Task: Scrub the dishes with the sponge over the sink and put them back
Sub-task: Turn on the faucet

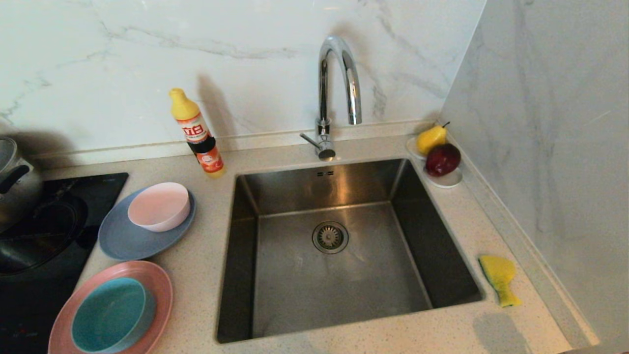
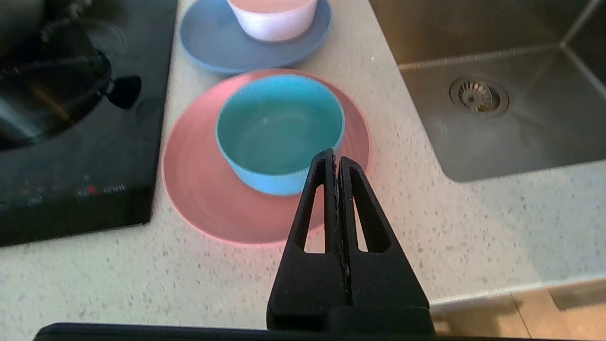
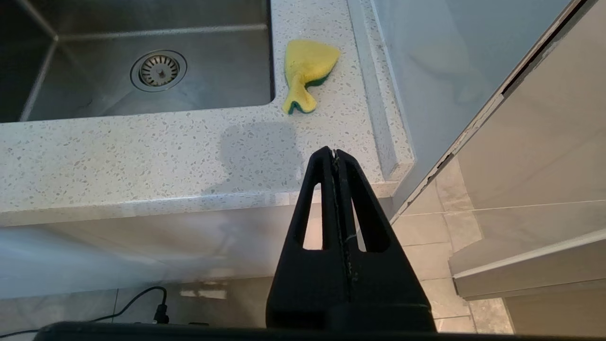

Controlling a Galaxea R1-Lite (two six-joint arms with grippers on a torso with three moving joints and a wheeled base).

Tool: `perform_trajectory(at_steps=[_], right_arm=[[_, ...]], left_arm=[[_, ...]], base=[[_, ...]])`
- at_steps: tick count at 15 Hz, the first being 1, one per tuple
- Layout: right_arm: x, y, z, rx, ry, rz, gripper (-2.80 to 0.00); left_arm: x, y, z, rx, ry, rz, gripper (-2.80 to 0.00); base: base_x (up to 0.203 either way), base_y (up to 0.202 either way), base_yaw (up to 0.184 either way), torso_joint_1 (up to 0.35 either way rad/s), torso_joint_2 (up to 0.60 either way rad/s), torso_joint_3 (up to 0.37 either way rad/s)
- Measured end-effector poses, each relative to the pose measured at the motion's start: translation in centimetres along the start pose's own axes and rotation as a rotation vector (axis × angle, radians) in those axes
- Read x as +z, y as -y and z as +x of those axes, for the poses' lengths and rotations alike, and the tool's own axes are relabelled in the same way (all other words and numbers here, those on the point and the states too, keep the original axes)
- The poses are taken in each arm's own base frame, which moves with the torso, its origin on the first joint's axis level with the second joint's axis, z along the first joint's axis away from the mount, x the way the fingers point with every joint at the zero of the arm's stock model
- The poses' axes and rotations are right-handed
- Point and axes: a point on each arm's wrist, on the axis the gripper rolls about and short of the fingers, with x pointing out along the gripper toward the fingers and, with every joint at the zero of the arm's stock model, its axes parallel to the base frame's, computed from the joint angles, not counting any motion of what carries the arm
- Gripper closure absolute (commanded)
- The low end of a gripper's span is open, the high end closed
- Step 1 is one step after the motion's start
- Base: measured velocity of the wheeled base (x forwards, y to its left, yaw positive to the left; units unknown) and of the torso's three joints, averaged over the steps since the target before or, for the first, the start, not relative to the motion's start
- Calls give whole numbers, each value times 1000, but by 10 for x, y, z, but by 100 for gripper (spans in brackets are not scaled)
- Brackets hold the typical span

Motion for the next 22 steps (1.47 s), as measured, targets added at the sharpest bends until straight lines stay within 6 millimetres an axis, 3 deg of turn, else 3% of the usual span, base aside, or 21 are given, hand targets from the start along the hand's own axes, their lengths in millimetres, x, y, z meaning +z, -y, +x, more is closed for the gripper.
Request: perform_trajectory(at_steps=[2, 7, 10, 12, 14, 16, 19, 22], right_arm=[[0, 0, 0, 0, 0, 0, 0], [0, 0, 0, 0, 0, 0, 0], [0, 0, 0, 0, 0, 0, 0], [0, 0, 0, 0, 0, 0, 0], [0, 0, 0, 0, 0, 0, 0], [0, 0, 0, 0, 0, 0, 0], [0, 0, 0, 0, 0, 0, 0], [0, 0, 0, 0, 0, 0, 0]], left_arm=[[9, -1, -2, 3, 41, 3, 0], [90, -5, -35, -81, 182, 21, 0], [144, -8, -18, -177, 129, 21, 0], [183, -11, 8, -258, 114, 19, 0], [223, -13, 51, -361, 107, 18, 0], [249, -12, 104, -471, 76, 7, 0], [263, -3, 184, -598, 20, -18, 0], [259, 20, 252, -676, -16, -38, 0]], base=[[0, 0, 0, 0, 0, 0], [0, 0, 0, 0, 0, 0], [0, 0, 0, 0, 0, 0], [0, 0, 0, 0, 0, 0], [0, 0, 0, 0, 0, 0], [0, 0, 0, 0, 0, 0], [0, 0, 0, 0, 0, 0], [0, 0, 0, 0, 0, 0]])
